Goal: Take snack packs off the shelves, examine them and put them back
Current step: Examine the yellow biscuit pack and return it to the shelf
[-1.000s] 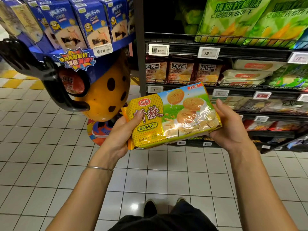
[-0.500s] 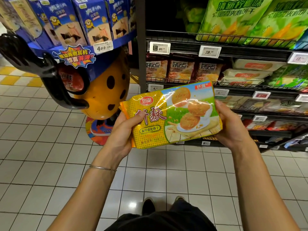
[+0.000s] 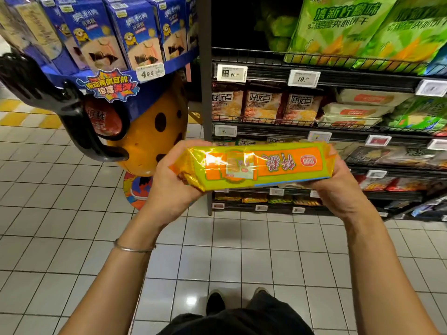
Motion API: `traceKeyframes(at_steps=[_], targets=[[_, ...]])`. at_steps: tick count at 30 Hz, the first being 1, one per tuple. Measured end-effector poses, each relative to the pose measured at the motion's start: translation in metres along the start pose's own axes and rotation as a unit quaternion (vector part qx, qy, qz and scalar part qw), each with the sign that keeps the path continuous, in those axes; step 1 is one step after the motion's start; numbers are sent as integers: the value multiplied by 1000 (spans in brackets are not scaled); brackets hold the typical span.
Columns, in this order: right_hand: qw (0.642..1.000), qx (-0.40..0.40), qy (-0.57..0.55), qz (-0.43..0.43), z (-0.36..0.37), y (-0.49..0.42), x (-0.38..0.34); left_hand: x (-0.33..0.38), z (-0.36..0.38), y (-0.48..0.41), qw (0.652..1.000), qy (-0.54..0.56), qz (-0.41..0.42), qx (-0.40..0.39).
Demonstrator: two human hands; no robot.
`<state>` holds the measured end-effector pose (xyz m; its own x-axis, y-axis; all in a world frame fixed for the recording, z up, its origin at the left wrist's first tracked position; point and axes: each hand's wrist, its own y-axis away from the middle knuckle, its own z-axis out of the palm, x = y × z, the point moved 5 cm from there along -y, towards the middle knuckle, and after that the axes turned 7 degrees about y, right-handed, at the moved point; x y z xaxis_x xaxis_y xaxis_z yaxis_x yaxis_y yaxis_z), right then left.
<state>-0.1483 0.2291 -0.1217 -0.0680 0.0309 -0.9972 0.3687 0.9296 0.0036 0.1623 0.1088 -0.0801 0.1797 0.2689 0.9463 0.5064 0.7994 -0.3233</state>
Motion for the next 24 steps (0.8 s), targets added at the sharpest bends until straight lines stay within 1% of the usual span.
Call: traceKeyframes(at_steps=[2, 6, 8, 10, 11, 13, 14, 17, 19, 21, 23, 24], targets=[[1000, 13, 21, -12, 2, -2, 0, 0, 1, -1, 1000, -8, 29, 1], [1000, 6, 8, -14, 6, 0, -9, -8, -4, -1, 999, -14, 32, -1], [1000, -16, -10, -8, 7, 5, -19, -17, -9, -1, 1000, 9, 3, 6], [998, -57, -21, -12, 10, 11, -36, -28, -13, 2, 993, 96, -55, 36], [996, -81, -30, -15, 12, 13, -44, -35, -13, 5, 982, 152, -95, 59], [992, -106, -74, -9, 19, 16, -58, -53, -6, 10, 944, 245, -202, 91], [990, -98, -101, -7, 24, 16, -62, -61, 1, 12, 919, 285, -259, 90], [989, -46, -138, 28, 40, 7, -65, -76, 29, 24, 845, 354, -398, 36], [991, -18, -116, 62, 50, -1, -62, -83, 43, 31, 802, 376, -464, 17], [992, 10, -58, 107, 52, -7, -57, -86, 52, 38, 759, 397, -515, 9], [989, 28, -5, 144, 46, -9, -46, -82, 61, 46, 710, 429, -558, -9], [988, 29, 8, 148, 43, -10, -42, -80, 65, 50, 693, 440, -571, -17]])
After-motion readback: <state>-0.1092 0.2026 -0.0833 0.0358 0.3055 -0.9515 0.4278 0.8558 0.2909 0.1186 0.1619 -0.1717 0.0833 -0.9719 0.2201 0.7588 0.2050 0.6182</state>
